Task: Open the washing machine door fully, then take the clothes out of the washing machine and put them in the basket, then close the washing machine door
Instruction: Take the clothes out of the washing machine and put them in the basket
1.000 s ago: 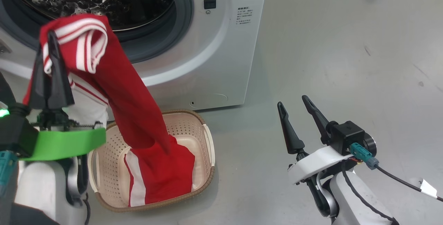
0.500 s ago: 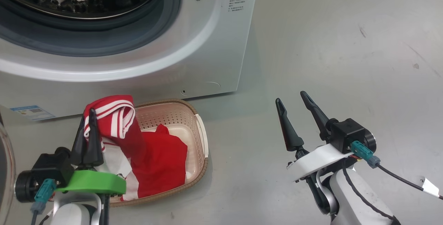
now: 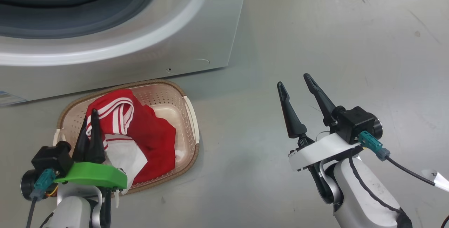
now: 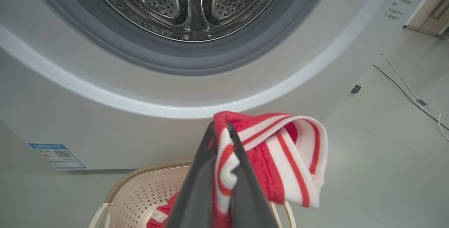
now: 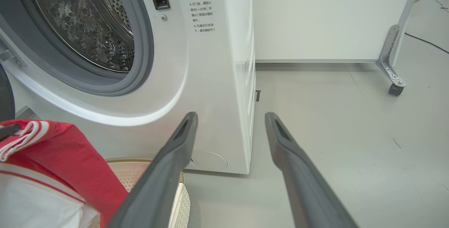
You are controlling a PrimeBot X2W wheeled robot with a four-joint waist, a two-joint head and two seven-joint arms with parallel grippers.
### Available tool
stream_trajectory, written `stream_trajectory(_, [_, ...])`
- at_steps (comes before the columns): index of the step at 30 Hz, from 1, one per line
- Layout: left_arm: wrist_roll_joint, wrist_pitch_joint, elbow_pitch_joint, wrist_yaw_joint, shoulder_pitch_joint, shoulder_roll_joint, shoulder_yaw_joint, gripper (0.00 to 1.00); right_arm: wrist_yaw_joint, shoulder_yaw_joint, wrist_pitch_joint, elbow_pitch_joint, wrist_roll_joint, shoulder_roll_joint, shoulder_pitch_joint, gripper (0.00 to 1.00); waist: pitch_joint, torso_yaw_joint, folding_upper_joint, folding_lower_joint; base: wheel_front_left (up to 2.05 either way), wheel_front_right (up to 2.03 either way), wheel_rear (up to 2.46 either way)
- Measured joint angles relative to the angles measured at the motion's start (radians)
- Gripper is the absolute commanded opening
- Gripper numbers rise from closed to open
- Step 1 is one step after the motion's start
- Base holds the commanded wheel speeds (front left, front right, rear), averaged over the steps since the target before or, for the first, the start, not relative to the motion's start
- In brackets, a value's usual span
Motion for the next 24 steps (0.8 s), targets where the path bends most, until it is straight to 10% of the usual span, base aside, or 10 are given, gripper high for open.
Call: stream_trajectory(24, [-0.046,0.100,0.414,-0.040,-0.306,0.060,0.040,0.00,-0.017,0.017,0.000,-0.091,-0.008,0.000,-0.134,1.00,0.310,-0.085,0.0000,0.0001,0.00,0.00,0.00])
